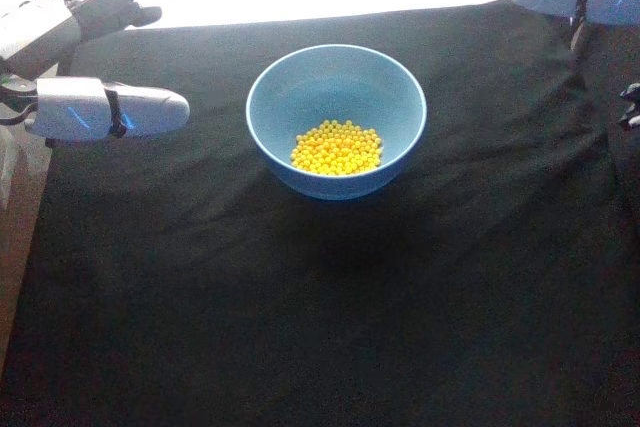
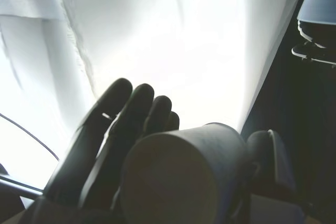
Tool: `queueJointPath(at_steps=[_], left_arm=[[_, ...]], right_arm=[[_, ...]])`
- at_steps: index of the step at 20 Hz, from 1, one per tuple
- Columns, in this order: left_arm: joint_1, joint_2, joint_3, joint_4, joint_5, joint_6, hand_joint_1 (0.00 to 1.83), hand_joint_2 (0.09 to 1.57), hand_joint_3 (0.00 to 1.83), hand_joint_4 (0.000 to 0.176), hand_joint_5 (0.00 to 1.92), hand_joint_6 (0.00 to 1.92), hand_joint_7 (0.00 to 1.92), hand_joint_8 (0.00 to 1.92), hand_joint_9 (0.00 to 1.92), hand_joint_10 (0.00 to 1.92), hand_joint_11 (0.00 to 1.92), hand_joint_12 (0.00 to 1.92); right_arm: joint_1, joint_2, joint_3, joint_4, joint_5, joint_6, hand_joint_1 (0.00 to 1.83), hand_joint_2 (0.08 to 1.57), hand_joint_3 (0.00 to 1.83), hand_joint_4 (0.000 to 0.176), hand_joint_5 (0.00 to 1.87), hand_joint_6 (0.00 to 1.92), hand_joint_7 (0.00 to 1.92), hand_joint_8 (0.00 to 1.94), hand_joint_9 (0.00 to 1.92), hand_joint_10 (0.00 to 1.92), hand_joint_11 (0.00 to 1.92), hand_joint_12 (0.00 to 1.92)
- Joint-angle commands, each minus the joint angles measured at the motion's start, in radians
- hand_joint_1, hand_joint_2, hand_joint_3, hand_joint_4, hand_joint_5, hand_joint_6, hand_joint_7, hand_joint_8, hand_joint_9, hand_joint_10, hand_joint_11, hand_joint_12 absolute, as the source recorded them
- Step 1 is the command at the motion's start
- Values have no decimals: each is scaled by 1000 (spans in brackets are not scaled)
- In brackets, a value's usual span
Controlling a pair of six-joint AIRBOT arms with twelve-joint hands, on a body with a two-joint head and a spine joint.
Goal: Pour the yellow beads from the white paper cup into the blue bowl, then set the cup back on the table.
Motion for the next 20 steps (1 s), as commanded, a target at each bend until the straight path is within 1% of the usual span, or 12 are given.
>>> queueJointPath(at_steps=[1,2,4,5,6,8,9,10,11,14,17,20], left_arm=[[-9,0,2,-18,-120,-8,609,867,0,59,11,0,295,0,214,2,0,372],[-9,0,2,-18,-120,-8,603,866,0,64,15,1,313,4,215,1,0,348],[-9,0,2,-18,-120,-9,597,868,1,68,12,0,312,2,209,0,0,342],[-9,0,2,-18,-120,-9,605,873,0,60,9,2,312,1,198,4,0,311],[-9,0,2,-18,-120,-9,605,873,0,60,9,2,312,1,198,4,0,311],[-9,0,2,-18,-120,-9,620,869,0,58,18,1,303,0,228,5,0,356],[-9,0,1,-18,-120,-9,624,871,0,50,18,0,304,0,246,3,0,397],[-9,0,1,-18,-120,-9,634,875,1,56,16,0,296,1,245,1,0,369],[-9,0,1,-18,-121,-9,634,876,1,52,11,1,302,2,244,0,0,332],[-7,1,0,-19,-122,-9,642,884,2,51,10,0,312,3,231,0,0,235],[-5,0,0,-20,-122,-9,614,886,1,39,8,0,326,0,265,1,4,341],[-5,0,1,-21,-122,-10,619,887,1,44,6,0,322,0,255,0,0,381]], right_arm=[[9,3,7,30,117,16,830,845,0,0,680,0,953,0,929,0,493,983],[9,3,7,30,117,16,802,810,0,0,506,0,917,2,907,2,472,970],[9,3,7,30,117,16,800,799,0,0,487,0,901,0,885,0,442,962],[9,3,7,30,117,16,776,754,0,0,427,0,889,0,867,0,388,1017],[9,3,7,30,117,16,776,754,0,0,427,0,889,0,867,0,388,1017],[9,2,7,30,117,16,724,799,16,20,362,0,833,0,816,0,355,1015],[9,2,7,30,117,16,715,808,3,30,334,0,810,0,793,0,330,1040],[9,1,7,30,117,16,688,810,1,32,323,0,804,0,785,0,328,1047],[9,1,7,30,117,16,698,789,0,46,332,4,805,1,781,0,320,1044],[9,1,7,30,117,16,710,779,0,37,330,0,802,1,786,5,342,1011],[9,4,7,23,117,20,726,787,2,37,315,0,806,2,790,6,342,1011],[9,6,7,21,116,21,728,780,0,46,326,4,797,0,781,2,351,1012]])
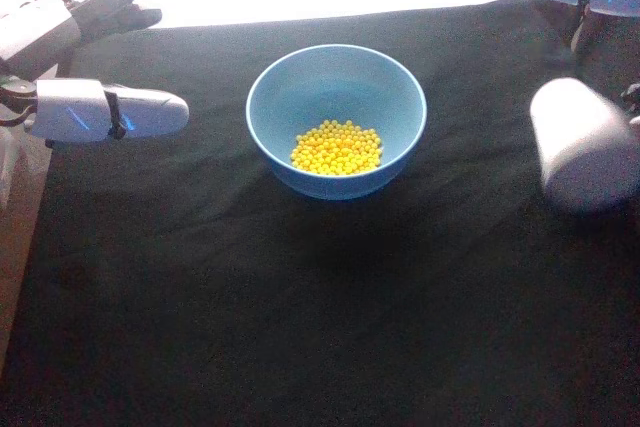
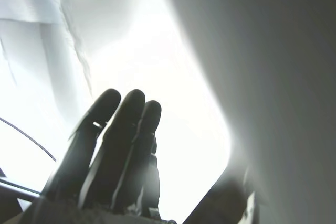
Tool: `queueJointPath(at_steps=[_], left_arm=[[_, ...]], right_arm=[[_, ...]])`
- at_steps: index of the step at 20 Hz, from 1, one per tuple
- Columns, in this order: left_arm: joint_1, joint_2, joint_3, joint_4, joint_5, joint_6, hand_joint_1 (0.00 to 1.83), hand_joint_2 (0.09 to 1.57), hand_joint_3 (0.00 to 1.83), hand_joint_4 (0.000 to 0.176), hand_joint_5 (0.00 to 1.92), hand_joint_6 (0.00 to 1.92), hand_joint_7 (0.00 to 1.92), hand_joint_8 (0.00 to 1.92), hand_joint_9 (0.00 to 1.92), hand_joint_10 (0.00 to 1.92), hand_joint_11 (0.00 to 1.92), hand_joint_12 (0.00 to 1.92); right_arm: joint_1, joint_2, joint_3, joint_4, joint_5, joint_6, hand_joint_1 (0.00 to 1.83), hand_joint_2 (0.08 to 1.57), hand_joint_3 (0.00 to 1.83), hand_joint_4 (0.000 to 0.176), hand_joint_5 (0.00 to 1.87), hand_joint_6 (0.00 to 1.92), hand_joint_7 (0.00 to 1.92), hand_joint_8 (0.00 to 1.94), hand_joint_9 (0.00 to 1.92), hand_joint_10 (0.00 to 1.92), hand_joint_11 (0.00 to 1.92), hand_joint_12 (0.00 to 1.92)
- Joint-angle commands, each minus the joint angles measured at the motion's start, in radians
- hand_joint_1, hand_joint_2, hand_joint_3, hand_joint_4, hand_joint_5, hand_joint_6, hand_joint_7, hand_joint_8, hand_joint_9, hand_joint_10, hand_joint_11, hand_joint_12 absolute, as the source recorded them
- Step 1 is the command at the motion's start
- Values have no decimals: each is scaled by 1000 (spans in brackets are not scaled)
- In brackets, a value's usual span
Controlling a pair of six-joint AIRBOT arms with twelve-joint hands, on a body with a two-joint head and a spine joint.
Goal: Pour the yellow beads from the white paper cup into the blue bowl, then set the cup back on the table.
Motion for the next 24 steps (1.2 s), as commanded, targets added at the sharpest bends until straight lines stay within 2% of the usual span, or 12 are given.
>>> queueJointPath(at_steps=[1,5,9,11,13,14,16,18,19,20,22,24], left_arm=[[-8,0,1,-20,-121,-10,620,885,0,66,13,2,304,0,235,0,0,402],[-8,-1,2,-20,-118,-9,574,892,0,24,1,0,310,0,257,5,0,447],[-10,1,3,-20,-117,-10,547,892,2,40,2,0,281,2,190,4,0,349],[-19,11,3,-16,-114,-10,515,856,0,73,1,0,278,2,170,0,0,245],[-31,18,2,-13,-113,-10,537,886,0,70,0,0,275,0,168,0,0,305],[-32,23,2,-13,-116,-10,549,912,1,46,0,0,305,3,205,6,0,348],[-31,40,-7,-19,-132,-10,538,910,0,42,0,0,295,7,198,7,0,267],[-31,56,-20,-24,-157,-10,553,898,0,51,0,0,205,1,157,1,0,232],[-27,77,-40,-47,-209,-7,529,827,0,75,0,0,270,6,162,1,0,292],[-24,79,-42,-51,-217,-6,529,827,0,75,0,0,270,6,162,1,0,292],[-5,104,-67,-78,-288,4,522,863,6,67,0,0,253,0,157,0,0,258],[21,136,-102,-103,-353,26,475,873,5,94,0,0,230,0,138,0,0,227]], right_arm=[[9,4,9,26,116,19,717,771,1,52,340,2,817,5,795,5,375,982],[9,6,18,18,114,31,694,770,1,35,306,0,783,0,812,4,508,934],[9,16,17,-22,98,35,692,769,0,47,319,1,819,5,845,12,427,961],[9,42,2,-58,86,35,723,761,1,47,362,2,826,7,855,13,425,1017],[9,72,-14,-81,78,34,764,765,0,36,375,0,867,6,872,15,416,1138],[9,87,-19,-99,71,34,772,798,3,25,353,0,874,4,892,22,426,1202],[10,123,-45,-117,71,11,753,788,0,52,339,1,855,0,860,8,411,1211],[12,155,-74,-137,74,7,767,745,0,49,342,1,857,0,861,7,413,1232],[12,189,-107,-146,91,7,846,711,0,92,300,0,732,0,796,3,330,1236],[12,194,-112,-147,93,6,846,711,0,92,300,0,732,0,796,3,330,1236],[12,242,-160,-149,112,-24,848,643,0,135,285,0,621,0,659,0,151,1312],[13,292,-216,-143,128,-94,950,710,9,138,258,1,564,2,593,1,128,1329]])
